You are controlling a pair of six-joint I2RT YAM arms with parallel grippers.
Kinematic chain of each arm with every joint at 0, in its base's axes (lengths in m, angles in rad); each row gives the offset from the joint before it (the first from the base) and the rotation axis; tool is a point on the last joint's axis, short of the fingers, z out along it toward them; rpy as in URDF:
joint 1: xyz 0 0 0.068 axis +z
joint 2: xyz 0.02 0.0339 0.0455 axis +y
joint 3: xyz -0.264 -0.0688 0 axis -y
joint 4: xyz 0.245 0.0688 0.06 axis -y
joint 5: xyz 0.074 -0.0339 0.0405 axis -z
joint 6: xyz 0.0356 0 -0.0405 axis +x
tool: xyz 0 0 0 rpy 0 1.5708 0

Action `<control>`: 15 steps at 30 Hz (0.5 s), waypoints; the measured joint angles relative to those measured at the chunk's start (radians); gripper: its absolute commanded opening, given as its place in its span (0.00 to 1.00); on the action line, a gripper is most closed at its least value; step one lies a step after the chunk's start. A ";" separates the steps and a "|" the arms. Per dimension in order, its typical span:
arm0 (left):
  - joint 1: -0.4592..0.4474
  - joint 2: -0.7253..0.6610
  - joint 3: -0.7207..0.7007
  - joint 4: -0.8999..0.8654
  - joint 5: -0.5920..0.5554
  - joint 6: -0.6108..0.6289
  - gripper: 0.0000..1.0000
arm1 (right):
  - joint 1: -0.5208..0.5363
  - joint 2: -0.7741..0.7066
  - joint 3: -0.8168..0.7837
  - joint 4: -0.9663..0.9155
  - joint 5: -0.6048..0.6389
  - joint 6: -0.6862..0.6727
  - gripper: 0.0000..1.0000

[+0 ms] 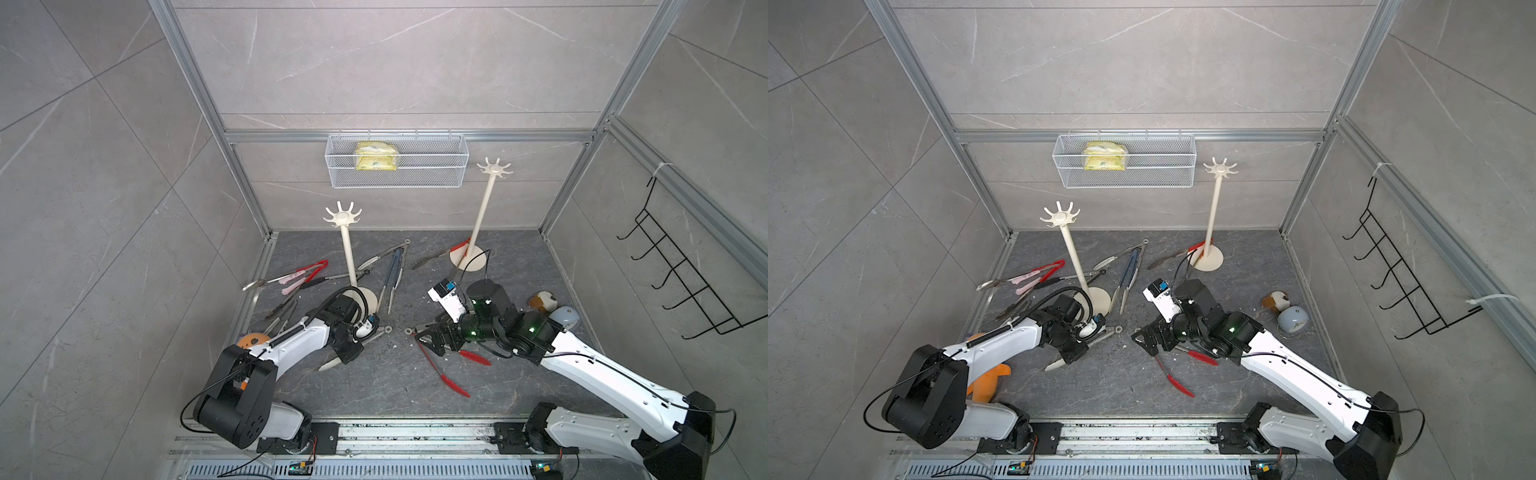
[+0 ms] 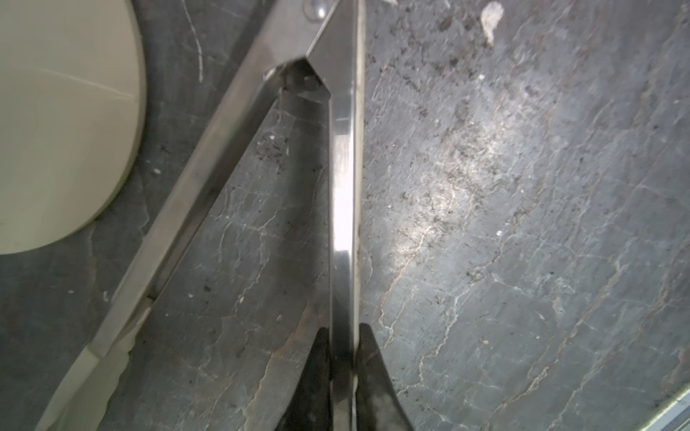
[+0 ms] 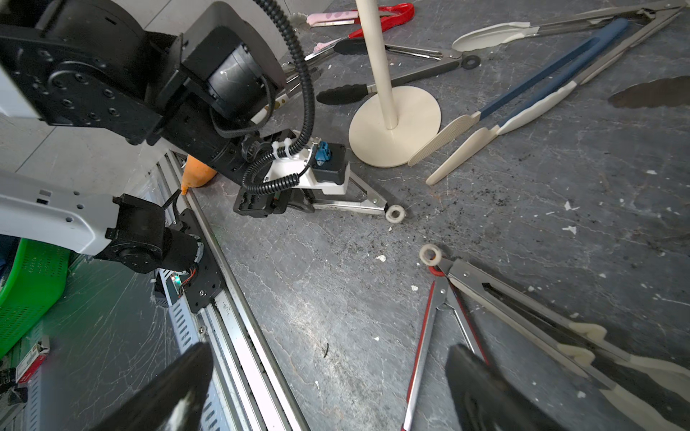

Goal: Hang food tongs on kitchen utensil racks
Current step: Pick up the food tongs from the center of the board.

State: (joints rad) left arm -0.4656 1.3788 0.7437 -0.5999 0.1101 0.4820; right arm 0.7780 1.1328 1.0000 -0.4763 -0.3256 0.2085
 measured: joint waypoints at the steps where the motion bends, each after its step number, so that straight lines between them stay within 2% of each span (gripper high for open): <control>1: 0.000 -0.014 -0.001 -0.004 0.000 0.000 0.05 | 0.000 0.003 0.002 0.000 0.000 0.000 0.99; 9: 0.000 -0.156 0.006 -0.051 0.002 -0.025 0.03 | -0.003 0.016 0.021 0.002 0.015 0.000 0.99; 15: -0.010 -0.309 0.058 -0.067 -0.002 -0.097 0.02 | -0.004 0.032 0.039 0.003 0.019 0.000 0.99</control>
State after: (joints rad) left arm -0.4759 1.0702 0.8013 -0.6666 0.1085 0.3855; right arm 0.7742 1.1648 1.0386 -0.4736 -0.3065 0.2085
